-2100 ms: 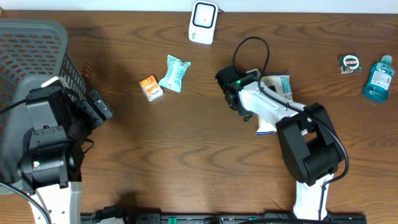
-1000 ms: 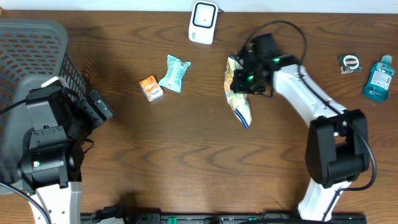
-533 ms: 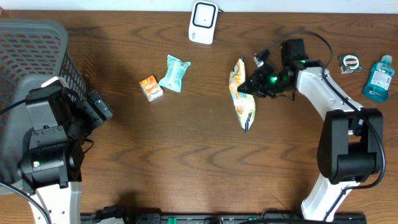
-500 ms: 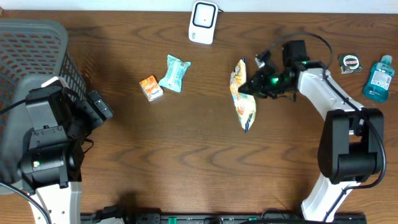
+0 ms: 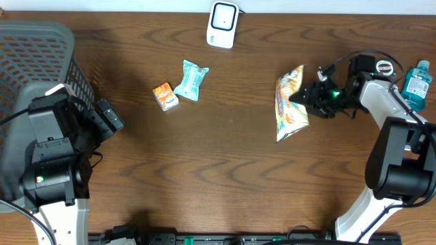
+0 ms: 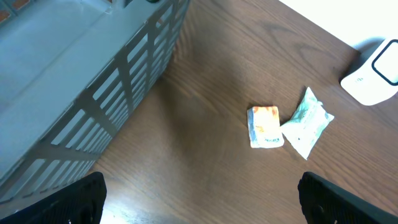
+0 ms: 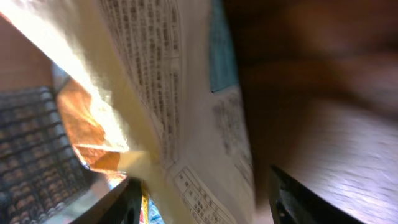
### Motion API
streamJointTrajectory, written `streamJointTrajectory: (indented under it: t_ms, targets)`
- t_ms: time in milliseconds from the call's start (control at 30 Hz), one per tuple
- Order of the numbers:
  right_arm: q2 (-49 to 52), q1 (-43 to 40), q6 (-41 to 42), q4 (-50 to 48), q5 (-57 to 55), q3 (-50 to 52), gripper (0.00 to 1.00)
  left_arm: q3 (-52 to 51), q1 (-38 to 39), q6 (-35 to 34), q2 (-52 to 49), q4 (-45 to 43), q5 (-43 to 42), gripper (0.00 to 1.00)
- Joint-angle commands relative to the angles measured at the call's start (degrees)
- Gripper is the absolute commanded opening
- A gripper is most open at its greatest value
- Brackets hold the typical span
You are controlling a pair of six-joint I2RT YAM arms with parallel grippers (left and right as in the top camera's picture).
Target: Scan the item barcode
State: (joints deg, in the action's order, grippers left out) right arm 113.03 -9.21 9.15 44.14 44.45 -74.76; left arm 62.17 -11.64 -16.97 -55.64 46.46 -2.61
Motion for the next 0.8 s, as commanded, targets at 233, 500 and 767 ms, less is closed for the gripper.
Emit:
streamJointTrajectory:
  t_ms: [233, 500, 767]
  targets:
    - [-2.4, -1.8, -1.1, 4.0, -12.7, -1.9, 0.62, 0.3, -0.3, -0.5, -0.1, 0.0, 0.7, 0.98]
    - [-3.3, -1.6, -1.4, 10.5, -17.2, -7.4, 0.66, 0.3, -0.3, -0.5, -0.1, 0.0, 0.7, 0.98]
    - [-3.3, 0.4, -2.6, 11.3, -18.9, -8.0, 0.59, 0.3, -0.3, -0.5, -0.1, 0.0, 0.7, 0.98]
